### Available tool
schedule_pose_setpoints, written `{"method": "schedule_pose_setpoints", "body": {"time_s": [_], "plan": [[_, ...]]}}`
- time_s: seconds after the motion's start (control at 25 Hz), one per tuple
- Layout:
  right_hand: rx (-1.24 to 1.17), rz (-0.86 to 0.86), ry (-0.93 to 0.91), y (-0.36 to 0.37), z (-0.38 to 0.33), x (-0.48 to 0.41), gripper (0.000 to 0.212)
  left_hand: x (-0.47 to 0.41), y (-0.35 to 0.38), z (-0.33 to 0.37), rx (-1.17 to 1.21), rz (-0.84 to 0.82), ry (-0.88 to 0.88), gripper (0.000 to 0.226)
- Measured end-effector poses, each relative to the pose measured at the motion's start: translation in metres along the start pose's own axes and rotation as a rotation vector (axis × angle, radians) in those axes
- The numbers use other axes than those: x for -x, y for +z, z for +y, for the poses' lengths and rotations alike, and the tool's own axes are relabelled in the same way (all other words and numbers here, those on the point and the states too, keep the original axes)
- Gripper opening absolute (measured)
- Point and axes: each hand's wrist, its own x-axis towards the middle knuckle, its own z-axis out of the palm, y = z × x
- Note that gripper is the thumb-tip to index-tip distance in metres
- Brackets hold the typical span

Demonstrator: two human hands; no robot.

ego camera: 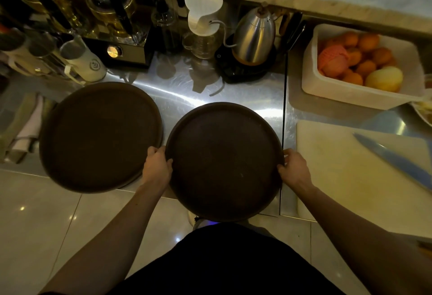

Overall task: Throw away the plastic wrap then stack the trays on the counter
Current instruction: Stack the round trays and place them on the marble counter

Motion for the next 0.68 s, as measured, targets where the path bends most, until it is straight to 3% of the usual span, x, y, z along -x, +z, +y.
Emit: {"method": "schedule_pose_setpoints", "body": {"time_s": [0.32, 0.68], "plan": [[-0.039, -0.031, -0.028, 0.003, 0.004, 0.007, 0.043, 0.009, 0.006, -0.003, 0.03, -0.048, -0.02, 0.051], [-0.063, -0.138, -0.104, 0.0, 0.012, 0.013, 0.072, 0.025, 0.018, -0.012, 0.08, -0.029, 0.008, 0.053]]}}
